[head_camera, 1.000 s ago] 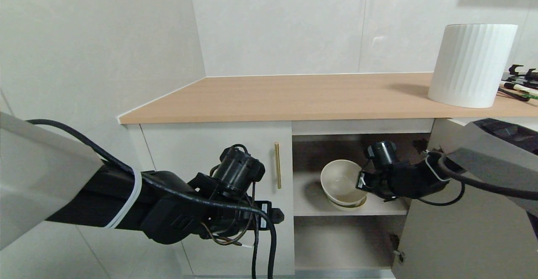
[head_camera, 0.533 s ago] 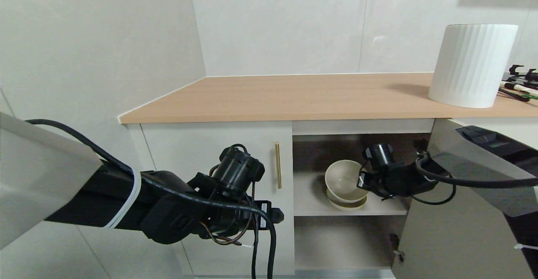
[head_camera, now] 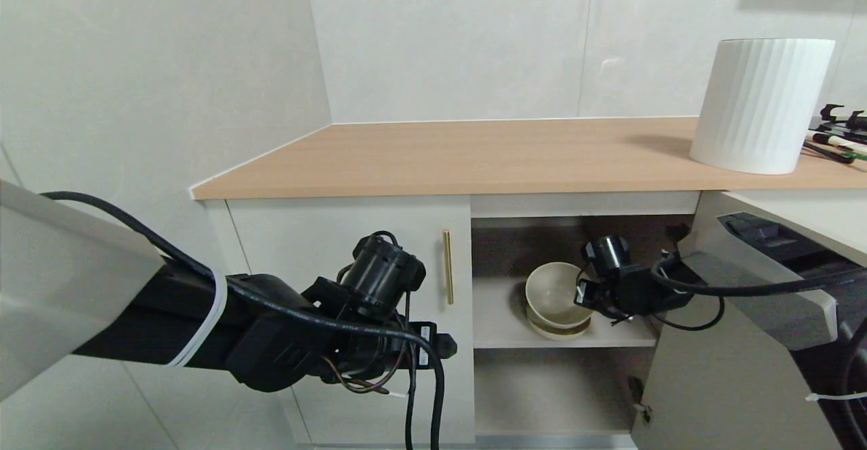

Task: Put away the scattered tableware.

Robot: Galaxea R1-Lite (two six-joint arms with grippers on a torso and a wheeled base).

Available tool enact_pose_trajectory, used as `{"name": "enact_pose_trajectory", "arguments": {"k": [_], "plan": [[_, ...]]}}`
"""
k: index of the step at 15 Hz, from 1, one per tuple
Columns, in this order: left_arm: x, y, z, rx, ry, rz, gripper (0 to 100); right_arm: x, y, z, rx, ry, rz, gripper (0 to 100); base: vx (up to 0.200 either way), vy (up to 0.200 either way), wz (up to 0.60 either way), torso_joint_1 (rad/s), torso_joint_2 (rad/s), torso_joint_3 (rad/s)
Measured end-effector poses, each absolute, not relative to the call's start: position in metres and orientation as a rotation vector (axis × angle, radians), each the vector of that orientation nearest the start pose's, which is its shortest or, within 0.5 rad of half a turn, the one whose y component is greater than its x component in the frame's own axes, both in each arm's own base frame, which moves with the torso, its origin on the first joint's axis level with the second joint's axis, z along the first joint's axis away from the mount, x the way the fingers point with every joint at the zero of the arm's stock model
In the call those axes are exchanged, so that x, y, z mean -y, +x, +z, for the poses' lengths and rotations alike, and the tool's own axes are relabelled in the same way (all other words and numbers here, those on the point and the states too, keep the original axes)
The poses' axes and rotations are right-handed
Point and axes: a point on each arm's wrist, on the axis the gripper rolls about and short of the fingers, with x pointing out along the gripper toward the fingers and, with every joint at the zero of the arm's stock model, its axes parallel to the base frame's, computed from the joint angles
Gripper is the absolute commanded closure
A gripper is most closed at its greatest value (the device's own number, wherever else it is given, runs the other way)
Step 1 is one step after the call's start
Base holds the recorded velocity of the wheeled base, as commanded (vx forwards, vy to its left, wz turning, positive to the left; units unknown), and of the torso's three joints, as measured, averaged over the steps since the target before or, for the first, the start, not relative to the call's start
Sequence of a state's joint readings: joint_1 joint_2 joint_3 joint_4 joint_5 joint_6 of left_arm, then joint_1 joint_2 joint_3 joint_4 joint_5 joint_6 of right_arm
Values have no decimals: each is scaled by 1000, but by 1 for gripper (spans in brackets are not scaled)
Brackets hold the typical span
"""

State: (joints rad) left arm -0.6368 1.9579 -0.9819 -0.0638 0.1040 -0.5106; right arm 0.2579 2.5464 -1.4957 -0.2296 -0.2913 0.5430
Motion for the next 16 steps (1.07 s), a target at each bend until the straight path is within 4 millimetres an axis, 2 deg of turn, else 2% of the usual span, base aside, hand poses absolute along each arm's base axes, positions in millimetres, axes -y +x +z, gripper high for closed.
{"name": "enact_pose_trajectory", "arguments": {"k": [11,14,16], "plan": [[197,274,95,-949,-138,-256,0,-117,482,-31,-723,282,-289,100,0,0,0,0,0,0],[197,274,95,-950,-138,-256,0,-118,482,-30,-724,285,-293,100,0,0,0,0,0,0],[197,274,95,-950,-138,-256,0,-117,475,-24,-743,288,-289,100,0,0,0,0,0,0]]}}
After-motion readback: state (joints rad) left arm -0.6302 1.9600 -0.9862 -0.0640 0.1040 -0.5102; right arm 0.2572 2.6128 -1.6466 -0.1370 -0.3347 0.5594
